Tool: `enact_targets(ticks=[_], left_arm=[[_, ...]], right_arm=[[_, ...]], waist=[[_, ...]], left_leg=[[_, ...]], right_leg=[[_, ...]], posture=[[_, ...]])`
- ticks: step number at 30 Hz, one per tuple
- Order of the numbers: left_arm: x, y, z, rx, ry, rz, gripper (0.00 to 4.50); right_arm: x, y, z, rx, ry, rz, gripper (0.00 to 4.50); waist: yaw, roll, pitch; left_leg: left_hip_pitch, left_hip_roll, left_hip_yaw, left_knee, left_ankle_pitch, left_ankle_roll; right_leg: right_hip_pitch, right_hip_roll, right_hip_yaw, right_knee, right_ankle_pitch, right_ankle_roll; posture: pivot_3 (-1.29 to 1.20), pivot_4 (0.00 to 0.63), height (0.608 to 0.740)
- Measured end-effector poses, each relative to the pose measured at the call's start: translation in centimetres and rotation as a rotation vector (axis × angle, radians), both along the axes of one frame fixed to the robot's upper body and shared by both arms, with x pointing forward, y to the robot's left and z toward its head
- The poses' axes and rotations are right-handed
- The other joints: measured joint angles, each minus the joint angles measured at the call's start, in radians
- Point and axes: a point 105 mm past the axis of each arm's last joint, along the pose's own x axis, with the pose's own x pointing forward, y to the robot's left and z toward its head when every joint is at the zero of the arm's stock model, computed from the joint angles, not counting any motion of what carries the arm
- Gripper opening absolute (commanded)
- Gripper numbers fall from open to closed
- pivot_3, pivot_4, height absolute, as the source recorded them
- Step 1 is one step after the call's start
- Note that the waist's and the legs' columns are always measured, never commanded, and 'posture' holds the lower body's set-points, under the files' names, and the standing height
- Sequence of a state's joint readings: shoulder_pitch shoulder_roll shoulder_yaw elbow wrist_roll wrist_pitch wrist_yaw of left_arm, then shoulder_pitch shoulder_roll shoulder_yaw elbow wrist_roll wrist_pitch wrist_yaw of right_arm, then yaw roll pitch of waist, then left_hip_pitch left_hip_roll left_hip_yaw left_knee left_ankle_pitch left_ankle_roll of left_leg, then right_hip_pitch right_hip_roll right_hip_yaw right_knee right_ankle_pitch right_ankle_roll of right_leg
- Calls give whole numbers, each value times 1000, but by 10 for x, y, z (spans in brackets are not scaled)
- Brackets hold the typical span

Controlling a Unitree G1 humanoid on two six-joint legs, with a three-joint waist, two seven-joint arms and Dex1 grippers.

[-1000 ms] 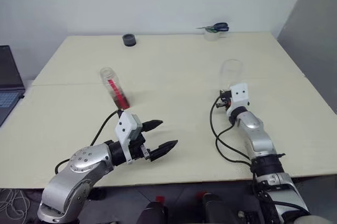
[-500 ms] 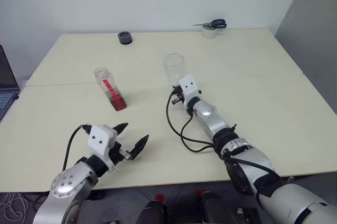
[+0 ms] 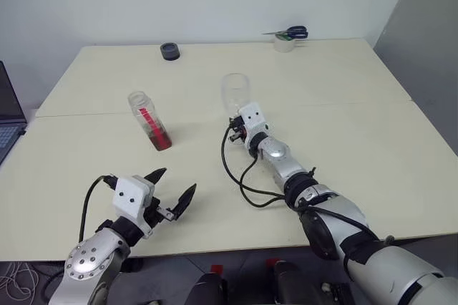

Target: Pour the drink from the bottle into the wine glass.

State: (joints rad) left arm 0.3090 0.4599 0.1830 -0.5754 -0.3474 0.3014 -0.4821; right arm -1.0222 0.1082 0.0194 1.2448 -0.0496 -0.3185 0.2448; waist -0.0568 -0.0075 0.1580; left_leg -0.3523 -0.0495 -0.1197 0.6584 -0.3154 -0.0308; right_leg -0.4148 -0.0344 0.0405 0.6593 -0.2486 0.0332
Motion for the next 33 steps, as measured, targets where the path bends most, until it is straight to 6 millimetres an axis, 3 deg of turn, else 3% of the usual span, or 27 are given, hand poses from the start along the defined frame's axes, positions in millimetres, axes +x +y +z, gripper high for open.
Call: enact_targets(ticks=[5,7,13,15,20,23,26,29,33], left_arm=[[8,-3,8,3,-26,-10,4500],[10,-5,8,4,-22,-11,4500],[19,-7,14,-4,-37,0,4500],[27,-6,18,-19,-57,33,4500],[45,-5,17,-67,-76,138,4500],[55,-7,17,-95,-87,190,4500],[61,-7,18,-109,-101,235,4500],[68,1,6,-106,-75,307,4500],[74,5,1,-121,-75,393,4500]], right_arm=[[-1,2,2,13,-5,21,4083],[-2,2,3,20,-14,33,4481],[-15,-13,-8,20,-57,108,4481],[-23,-32,-14,-12,-89,130,4481],[-48,-106,-18,-125,-104,110,4481],[-68,-133,5,-158,-121,141,4481],[-93,-143,36,-180,-146,240,4481],[-127,-138,69,-188,-159,412,4481],[-162,-125,92,-173,-144,603,4481]], waist=[[-1,0,0],[-1,0,0],[4,0,0],[10,0,0],[27,0,0],[24,0,0],[24,0,0],[26,-2,1],[33,-6,2]], left_leg=[[0,0,0,0,1,-1],[0,0,1,0,1,-1],[-2,0,-2,2,1,-1],[-4,-1,-3,3,1,-2],[-9,-4,-4,4,1,-2],[-10,-3,-4,4,1,-2],[-10,-2,-4,3,1,-2],[-10,-2,-4,4,1,-2],[-10,-2,-5,5,1,-2]], right_leg=[[0,0,0,0,0,0],[0,0,0,0,0,0],[0,0,0,0,0,0],[0,-1,0,-1,0,0],[-4,-3,0,0,0,1],[-6,-3,0,1,0,1],[-6,-2,0,1,0,1],[-5,-2,-1,0,0,1],[-4,-2,-3,-1,0,1]], posture=[[0,150,740],[0,150,740],[0,150,740],[0,150,740],[0,150,740],[0,150,740],[0,150,740],[0,150,740],[0,150,740]])
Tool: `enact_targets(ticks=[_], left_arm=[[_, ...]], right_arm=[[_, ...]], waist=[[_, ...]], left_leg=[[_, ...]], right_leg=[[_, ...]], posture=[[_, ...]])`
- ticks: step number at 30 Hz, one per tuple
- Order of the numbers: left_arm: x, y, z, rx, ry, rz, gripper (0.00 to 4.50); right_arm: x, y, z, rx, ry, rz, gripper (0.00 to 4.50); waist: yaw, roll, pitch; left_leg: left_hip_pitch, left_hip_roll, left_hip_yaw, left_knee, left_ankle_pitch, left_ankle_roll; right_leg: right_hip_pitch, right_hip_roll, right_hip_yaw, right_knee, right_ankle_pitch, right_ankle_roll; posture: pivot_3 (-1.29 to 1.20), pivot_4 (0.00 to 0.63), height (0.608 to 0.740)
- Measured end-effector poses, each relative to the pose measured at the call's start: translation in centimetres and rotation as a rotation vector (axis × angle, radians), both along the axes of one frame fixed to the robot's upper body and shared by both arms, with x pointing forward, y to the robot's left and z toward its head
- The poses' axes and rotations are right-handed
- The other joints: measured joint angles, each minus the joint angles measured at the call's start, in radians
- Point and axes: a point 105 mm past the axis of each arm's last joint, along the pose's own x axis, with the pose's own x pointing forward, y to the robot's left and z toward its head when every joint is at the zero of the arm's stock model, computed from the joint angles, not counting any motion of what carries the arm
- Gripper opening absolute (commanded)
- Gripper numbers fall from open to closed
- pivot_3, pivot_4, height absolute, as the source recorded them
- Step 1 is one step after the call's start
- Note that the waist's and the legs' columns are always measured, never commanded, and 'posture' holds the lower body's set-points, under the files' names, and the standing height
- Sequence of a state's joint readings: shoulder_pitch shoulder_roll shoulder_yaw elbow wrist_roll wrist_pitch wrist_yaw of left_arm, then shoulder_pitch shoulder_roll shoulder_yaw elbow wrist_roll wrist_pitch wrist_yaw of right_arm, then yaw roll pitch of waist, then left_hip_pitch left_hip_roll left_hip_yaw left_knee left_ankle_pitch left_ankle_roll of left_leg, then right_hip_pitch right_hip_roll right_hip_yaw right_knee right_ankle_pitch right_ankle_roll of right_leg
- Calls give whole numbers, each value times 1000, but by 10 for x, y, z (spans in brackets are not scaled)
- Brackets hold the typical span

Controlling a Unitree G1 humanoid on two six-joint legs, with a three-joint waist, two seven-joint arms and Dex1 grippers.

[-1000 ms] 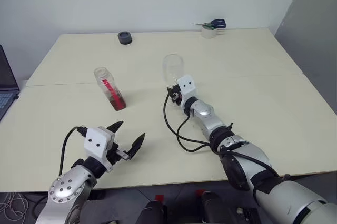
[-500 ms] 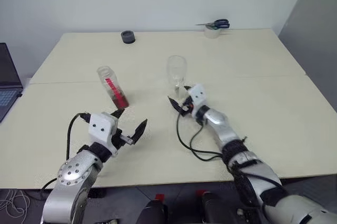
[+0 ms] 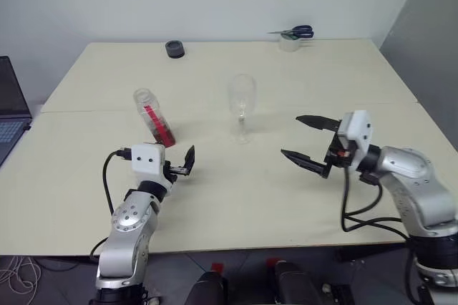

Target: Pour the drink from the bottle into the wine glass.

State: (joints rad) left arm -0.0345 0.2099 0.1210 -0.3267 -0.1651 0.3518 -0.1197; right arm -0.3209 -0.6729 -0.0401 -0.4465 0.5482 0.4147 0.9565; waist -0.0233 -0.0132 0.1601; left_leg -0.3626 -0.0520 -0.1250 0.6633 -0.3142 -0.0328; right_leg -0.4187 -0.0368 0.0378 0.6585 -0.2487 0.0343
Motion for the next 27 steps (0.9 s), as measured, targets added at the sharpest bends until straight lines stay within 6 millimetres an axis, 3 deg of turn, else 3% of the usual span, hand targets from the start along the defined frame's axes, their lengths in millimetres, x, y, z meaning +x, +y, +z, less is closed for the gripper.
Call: enact_targets(ticks=[3,9,14,22,27], left_arm=[[3,1,6,12,-31,46,4500],[7,2,4,41,-58,130,4500],[10,4,13,68,-114,186,4500],[10,9,9,106,-114,243,4500],[13,10,5,107,-101,246,4500]], right_arm=[[-13,7,10,5,22,73,4481],[-19,8,10,-54,30,138,4481],[-20,10,9,-61,39,158,4481],[-21,9,6,-78,68,172,4481],[-18,13,16,-37,91,167,4481]], waist=[[2,-1,0],[14,-2,1],[23,-3,1],[24,-3,1],[24,-3,1]], left_leg=[[0,-1,0,0,0,0],[0,-1,0,0,0,0],[0,-2,1,1,0,0],[0,-2,1,1,0,0],[0,-2,1,1,0,0]], right_leg=[[0,-1,0,0,0,0],[0,-1,0,0,0,0],[0,-2,0,0,0,0],[0,-2,0,0,0,0],[-1,-2,0,0,0,0]], posture=[[0,150,740],[0,150,740],[0,150,740],[0,150,740],[0,150,740]])
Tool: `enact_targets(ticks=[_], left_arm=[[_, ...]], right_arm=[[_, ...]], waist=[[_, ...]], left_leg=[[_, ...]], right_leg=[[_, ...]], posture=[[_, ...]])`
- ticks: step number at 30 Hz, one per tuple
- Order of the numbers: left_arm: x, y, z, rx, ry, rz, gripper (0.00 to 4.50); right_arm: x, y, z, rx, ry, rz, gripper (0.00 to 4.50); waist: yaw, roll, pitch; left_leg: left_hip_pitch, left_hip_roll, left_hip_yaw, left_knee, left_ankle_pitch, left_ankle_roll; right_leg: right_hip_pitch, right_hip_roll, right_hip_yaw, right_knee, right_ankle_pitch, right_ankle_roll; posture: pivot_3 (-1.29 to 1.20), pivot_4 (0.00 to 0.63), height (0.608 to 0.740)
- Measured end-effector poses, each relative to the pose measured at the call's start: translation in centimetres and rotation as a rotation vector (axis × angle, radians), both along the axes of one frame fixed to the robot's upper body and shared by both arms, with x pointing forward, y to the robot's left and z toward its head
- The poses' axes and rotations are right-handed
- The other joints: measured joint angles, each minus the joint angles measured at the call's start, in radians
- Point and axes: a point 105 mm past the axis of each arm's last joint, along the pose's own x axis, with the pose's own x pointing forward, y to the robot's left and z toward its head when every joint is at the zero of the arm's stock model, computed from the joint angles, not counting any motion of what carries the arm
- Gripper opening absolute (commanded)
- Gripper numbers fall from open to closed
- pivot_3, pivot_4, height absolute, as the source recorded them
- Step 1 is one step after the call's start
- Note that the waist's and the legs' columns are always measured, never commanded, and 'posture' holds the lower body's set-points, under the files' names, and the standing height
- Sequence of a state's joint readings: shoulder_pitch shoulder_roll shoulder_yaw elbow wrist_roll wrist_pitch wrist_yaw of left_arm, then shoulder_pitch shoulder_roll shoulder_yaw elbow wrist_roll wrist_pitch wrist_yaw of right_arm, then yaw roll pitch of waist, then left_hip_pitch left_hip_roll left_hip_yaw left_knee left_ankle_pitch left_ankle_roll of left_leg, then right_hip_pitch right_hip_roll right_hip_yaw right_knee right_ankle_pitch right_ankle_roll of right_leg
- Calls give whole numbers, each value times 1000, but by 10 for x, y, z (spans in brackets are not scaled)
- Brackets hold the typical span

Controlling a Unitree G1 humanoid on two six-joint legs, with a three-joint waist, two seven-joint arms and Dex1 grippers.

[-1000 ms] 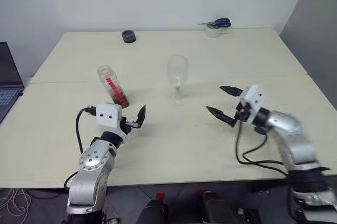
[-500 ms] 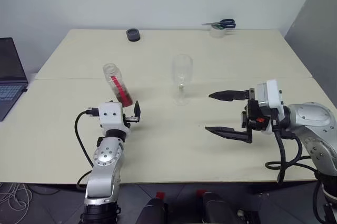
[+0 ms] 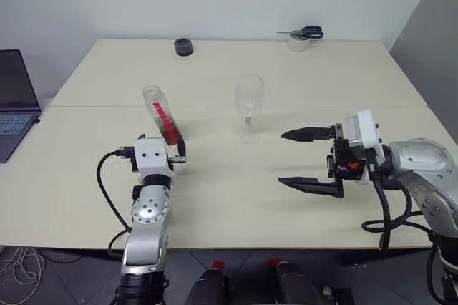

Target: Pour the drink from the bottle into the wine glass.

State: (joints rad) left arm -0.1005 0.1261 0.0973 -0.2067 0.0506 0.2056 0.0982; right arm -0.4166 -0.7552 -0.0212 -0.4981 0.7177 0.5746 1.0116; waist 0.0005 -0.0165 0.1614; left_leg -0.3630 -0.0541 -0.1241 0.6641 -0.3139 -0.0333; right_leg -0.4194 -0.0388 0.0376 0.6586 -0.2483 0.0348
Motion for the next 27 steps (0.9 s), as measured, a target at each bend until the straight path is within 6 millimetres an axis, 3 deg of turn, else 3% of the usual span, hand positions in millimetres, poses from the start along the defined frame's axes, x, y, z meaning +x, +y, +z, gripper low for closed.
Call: enact_targets(ticks=[4,27], left_arm=[[7,-2,6,-1,-24,-5,4500],[22,-3,9,-11,-59,26,4500]], right_arm=[[8,2,23,72,1,-44,4481],[17,-1,16,65,49,-161,4481]], waist=[[2,-1,0],[4,-2,-1]], left_leg=[[-1,0,-1,0,0,0],[-1,-1,0,0,0,0]], right_leg=[[0,0,0,0,0,0],[-1,-1,0,0,0,0]], posture=[[0,150,740],[0,150,740]])
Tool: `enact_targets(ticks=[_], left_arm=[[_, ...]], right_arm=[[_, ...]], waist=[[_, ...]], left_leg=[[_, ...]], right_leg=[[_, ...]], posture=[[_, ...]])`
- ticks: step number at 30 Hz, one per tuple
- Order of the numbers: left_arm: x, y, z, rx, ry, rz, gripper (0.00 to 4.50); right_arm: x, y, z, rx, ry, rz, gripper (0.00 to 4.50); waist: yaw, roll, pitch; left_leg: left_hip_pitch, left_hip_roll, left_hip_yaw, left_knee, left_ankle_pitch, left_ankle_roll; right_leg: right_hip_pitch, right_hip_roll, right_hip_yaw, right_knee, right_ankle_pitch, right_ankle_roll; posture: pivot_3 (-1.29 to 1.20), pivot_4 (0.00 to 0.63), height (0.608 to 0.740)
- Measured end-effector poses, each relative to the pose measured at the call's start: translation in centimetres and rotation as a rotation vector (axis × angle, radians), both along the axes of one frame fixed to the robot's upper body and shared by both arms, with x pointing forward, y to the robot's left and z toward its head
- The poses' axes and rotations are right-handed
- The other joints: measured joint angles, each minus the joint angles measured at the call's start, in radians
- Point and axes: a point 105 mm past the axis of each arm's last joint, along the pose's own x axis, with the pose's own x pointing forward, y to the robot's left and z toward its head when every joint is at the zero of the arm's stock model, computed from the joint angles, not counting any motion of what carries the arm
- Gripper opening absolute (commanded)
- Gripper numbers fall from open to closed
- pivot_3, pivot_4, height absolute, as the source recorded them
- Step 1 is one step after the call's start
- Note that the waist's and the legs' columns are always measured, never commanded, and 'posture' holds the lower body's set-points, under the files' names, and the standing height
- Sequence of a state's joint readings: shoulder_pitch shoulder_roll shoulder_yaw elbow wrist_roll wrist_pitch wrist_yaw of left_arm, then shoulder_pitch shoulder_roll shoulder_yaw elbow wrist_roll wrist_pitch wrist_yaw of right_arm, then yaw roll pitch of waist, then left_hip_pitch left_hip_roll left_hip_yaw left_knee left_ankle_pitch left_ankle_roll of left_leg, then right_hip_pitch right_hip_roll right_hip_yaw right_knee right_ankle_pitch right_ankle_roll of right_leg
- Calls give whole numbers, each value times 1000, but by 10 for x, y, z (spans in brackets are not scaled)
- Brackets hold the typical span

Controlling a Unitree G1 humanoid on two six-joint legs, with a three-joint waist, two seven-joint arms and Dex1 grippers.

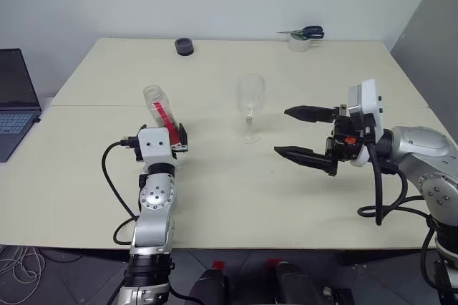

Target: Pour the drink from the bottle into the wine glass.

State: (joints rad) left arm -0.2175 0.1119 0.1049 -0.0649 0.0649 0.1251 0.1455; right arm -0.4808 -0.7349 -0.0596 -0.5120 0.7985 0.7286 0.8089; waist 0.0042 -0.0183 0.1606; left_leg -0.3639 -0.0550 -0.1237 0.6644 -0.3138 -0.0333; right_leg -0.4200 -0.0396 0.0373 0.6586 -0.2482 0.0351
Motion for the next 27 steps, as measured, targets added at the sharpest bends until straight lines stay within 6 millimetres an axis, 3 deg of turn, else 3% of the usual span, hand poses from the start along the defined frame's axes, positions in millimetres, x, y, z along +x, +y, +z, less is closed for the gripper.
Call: enact_targets(ticks=[9,19,27], left_arm=[[10,-1,9,-6,-37,9,4500],[22,12,11,-5,-46,52,4500],[43,11,18,-28,-58,50,4500]], right_arm=[[-3,2,0,-12,2,-1,4481],[-4,-5,-2,-11,3,-36,4481],[-4,-4,-2,-16,10,-47,4481]], waist=[[0,0,0],[1,-1,0],[1,-1,0]], left_leg=[[0,0,0,0,0,0],[0,0,0,0,0,0],[0,0,0,1,0,0]], right_leg=[[0,0,0,0,0,0],[0,0,-1,1,0,0],[0,0,-1,1,0,0]], posture=[[0,150,740],[0,150,740],[0,150,740]])
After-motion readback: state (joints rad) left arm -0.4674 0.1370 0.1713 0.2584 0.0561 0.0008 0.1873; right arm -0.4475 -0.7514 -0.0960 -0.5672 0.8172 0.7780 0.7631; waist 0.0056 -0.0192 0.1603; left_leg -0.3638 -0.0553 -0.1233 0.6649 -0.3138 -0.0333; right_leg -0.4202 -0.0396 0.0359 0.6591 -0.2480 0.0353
